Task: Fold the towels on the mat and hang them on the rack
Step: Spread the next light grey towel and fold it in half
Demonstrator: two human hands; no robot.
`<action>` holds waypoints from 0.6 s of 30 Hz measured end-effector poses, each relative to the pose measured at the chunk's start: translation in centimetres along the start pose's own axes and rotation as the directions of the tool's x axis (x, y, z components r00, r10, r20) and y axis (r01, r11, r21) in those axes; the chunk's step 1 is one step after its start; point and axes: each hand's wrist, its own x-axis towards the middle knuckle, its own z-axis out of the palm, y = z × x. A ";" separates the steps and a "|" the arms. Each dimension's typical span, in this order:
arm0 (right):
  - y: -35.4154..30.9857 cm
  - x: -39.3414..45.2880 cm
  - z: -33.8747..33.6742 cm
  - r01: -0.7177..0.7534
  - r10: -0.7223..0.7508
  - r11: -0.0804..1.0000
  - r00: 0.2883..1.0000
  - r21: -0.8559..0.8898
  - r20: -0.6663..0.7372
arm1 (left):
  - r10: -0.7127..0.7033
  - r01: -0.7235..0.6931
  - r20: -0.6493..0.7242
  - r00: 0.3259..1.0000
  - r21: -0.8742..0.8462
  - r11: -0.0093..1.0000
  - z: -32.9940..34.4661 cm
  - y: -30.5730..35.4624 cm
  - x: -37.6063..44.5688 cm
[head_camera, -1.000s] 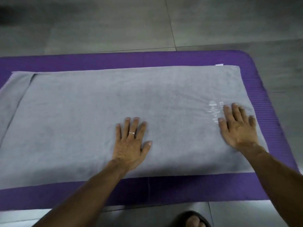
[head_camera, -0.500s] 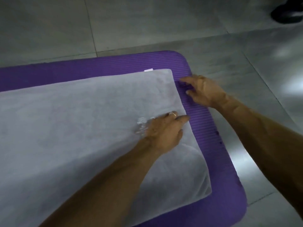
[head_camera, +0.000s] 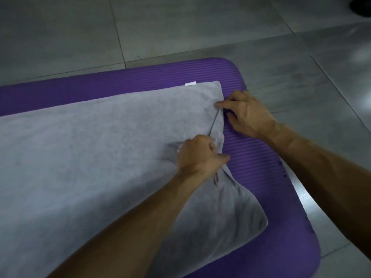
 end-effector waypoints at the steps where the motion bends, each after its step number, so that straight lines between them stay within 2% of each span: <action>1: -0.5 0.2 0.0 -0.022 0.022 1.000 1.000 0.016 0.005 | -0.074 0.074 -0.003 0.997 -0.022 0.997 -0.6 -0.3 -0.2; 4: -2.5 1.3 -0.6 -0.073 0.073 0.997 0.997 0.024 0.007 | -0.236 0.242 0.062 0.970 -0.112 0.964 -2.8 -1.6 -0.8; 7: -5.5 2.9 -1.6 -0.051 0.053 0.997 0.998 0.050 -0.038 | -0.322 0.347 0.155 0.934 -0.182 0.920 -5.8 -3.3 -2.1; 10: -9.4 5.3 -3.0 -0.016 0.016 0.998 1.000 0.062 0.008 | -0.398 0.426 0.174 0.901 -0.176 0.888 -9.0 -5.0 -3.8; 14: -15.5 8.8 -3.7 0.013 -0.018 0.997 0.997 0.070 0.070 | -0.543 0.581 0.250 0.801 -0.106 0.807 -13.8 -8.0 -7.1; 18: -22.5 11.5 -3.4 0.087 -0.094 0.994 0.990 0.072 0.101 | -0.594 0.649 0.276 0.755 -0.189 0.737 -17.3 -12.0 -11.1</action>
